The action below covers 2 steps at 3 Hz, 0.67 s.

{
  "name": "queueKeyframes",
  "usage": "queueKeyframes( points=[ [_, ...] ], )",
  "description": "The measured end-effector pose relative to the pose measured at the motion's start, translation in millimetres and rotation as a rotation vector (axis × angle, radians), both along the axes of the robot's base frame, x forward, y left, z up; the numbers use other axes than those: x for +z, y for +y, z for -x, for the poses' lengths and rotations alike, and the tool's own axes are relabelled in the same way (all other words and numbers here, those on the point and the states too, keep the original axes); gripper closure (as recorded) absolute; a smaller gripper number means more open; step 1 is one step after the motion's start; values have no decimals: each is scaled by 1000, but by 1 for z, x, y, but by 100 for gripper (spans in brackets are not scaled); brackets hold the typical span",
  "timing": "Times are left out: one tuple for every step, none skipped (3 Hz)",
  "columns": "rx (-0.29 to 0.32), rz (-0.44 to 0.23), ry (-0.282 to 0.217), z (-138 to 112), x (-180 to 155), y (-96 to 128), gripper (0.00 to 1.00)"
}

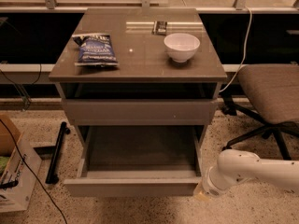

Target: Close middle drawer

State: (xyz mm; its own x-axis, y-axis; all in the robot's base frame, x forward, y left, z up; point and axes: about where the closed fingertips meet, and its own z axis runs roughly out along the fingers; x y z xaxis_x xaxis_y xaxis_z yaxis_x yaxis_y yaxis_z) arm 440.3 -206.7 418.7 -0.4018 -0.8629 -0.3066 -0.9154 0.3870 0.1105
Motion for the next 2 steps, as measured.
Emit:
queueKeyframes(
  points=[
    [0,0,0,0,0,0,100],
    [-27,-3,-60,-19,1,5,100]
  ],
)
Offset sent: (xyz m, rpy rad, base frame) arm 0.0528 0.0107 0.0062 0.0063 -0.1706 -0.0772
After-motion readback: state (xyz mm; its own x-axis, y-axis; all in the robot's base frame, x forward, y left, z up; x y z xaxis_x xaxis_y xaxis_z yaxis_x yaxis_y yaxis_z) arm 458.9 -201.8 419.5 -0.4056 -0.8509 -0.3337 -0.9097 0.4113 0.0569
